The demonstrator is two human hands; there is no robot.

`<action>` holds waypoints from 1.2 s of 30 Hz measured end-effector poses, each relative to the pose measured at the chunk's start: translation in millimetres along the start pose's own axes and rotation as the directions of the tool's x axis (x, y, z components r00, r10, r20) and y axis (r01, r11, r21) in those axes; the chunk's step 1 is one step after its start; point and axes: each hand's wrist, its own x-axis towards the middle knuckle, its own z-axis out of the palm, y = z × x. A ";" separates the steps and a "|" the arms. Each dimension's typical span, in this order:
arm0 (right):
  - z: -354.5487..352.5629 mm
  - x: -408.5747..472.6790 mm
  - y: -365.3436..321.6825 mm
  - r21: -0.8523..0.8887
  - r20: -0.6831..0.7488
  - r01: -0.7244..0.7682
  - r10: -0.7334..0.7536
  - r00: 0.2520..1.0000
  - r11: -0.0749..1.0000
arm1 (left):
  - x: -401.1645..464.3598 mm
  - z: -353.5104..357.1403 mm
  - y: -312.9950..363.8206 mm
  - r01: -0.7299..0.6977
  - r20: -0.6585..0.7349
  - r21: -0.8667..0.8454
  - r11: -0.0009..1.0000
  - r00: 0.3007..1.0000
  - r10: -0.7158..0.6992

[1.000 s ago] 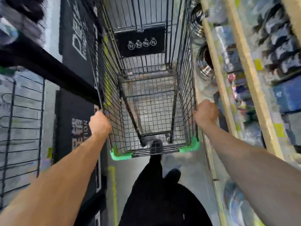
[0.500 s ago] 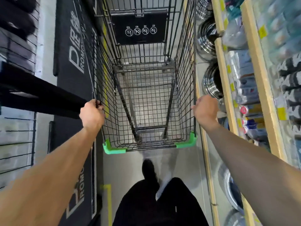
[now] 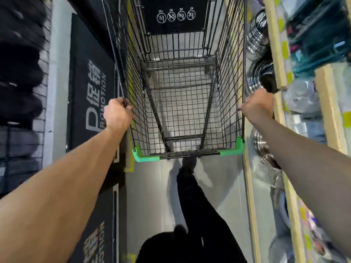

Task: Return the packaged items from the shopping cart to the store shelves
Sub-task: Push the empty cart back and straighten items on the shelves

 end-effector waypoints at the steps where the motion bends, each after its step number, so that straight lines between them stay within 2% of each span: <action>1: -5.8 19.0 -18.5 0.011 0.006 -0.006 0.006 1.000 1.000 | 21.6 2.9 20.2 0.014 -0.009 -0.007 1.000 1.000 -0.014; 7: -27.1 112.2 -113.1 -0.072 -0.034 0.069 -0.072 0.997 0.995 | 134.3 9.6 116.7 0.039 -0.033 0.010 0.999 0.999 -0.039; 15: -36.4 257.9 -235.2 -0.010 -0.024 0.043 -0.043 0.999 0.999 | 300.8 13.7 236.7 0.021 -0.061 0.042 0.999 0.998 -0.018; 18: -35.1 320.1 -283.0 -0.014 -0.074 0.040 -0.041 0.996 0.999 | 364.4 18.1 287.7 -0.042 -0.062 0.107 0.993 0.997 0.049; 21: -39.4 382.0 -335.8 -0.003 -0.105 0.025 -0.025 0.994 1.000 | 418.3 24.0 347.4 -0.040 -0.064 0.063 0.997 0.997 0.044; 25: -49.3 461.4 -401.8 -0.022 -0.140 0.014 -0.017 0.990 1.000 | 497.5 33.0 420.0 -0.063 -0.073 0.094 0.994 0.995 0.070; 33: -55.5 575.0 -495.2 -0.025 -0.171 -0.027 0.022 0.985 0.999 | 631.4 46.1 506.4 -0.054 -0.054 0.142 0.988 0.997 0.062; 36: -55.9 592.2 -512.5 -0.043 -0.213 0.016 -0.025 0.977 0.999 | 652.4 49.2 534.8 -0.070 -0.048 0.147 0.987 0.996 0.078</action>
